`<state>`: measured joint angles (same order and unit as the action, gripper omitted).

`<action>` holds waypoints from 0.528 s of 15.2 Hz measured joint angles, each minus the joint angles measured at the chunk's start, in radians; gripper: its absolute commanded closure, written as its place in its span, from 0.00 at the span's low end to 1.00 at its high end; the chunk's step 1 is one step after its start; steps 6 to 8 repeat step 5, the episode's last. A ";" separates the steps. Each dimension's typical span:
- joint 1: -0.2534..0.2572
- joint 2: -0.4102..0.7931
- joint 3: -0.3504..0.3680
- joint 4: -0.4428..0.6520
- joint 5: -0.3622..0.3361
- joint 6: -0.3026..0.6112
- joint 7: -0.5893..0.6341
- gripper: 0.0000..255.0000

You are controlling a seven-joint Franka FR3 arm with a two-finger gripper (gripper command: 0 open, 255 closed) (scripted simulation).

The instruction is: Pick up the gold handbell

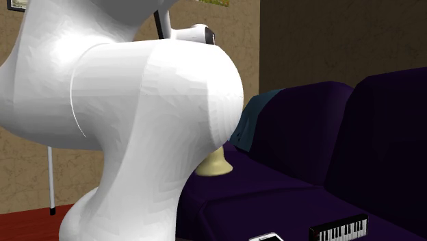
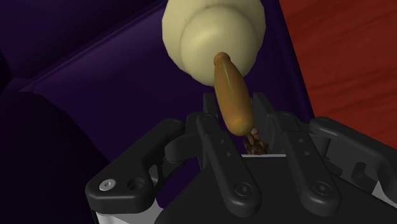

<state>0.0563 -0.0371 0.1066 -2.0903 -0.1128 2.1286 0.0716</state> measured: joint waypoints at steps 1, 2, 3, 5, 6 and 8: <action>0.001 -0.006 0.000 0.005 0.002 -0.012 -0.001 1.00; 0.002 -0.009 0.002 0.016 0.003 -0.025 0.000 1.00; 0.001 -0.016 0.001 0.023 0.005 -0.039 -0.004 1.00; 0.001 -0.018 0.001 0.041 0.006 -0.059 -0.006 1.00; 0.001 -0.018 0.001 0.041 0.006 -0.059 -0.006 1.00; 0.001 -0.018 0.001 0.041 0.006 -0.059 -0.006 1.00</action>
